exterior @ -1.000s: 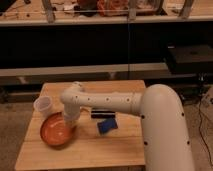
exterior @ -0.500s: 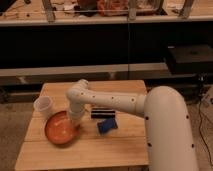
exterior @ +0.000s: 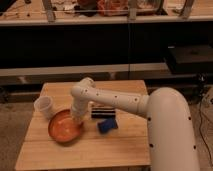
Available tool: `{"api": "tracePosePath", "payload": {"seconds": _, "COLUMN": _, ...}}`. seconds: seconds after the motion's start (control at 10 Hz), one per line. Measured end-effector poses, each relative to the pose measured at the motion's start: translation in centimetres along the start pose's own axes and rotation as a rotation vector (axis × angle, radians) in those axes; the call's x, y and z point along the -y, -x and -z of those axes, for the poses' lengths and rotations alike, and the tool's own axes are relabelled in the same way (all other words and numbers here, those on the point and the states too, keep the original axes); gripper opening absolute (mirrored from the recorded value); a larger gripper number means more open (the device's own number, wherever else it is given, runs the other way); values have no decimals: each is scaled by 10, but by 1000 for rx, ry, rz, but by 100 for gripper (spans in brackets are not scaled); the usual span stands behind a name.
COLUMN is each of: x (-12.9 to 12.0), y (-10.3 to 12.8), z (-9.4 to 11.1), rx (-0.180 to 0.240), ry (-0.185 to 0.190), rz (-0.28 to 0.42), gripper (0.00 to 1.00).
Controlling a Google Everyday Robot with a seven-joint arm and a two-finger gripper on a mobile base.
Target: Push the ceramic bowl across the table
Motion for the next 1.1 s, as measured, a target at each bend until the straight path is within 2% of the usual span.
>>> {"api": "tracePosePath", "payload": {"seconds": 0.3, "x": -31, "y": -1, "z": 10, "rx": 15, "ry": -4, "rz": -18, "gripper": 0}}
{"api": "tracePosePath", "payload": {"seconds": 0.7, "x": -39, "y": -6, "z": 17, "rx": 20, "ry": -17, "rz": -39, "gripper": 0}}
{"api": "tracePosePath", "payload": {"seconds": 1.0, "x": -76, "y": -5, "z": 30, "rx": 26, "ry": -18, "rz": -71, "gripper": 0}}
{"api": "tracePosePath", "payload": {"seconds": 1.1, "x": -77, "y": -6, "z": 31, "rx": 26, "ry": -21, "rz": -75, "gripper": 0}}
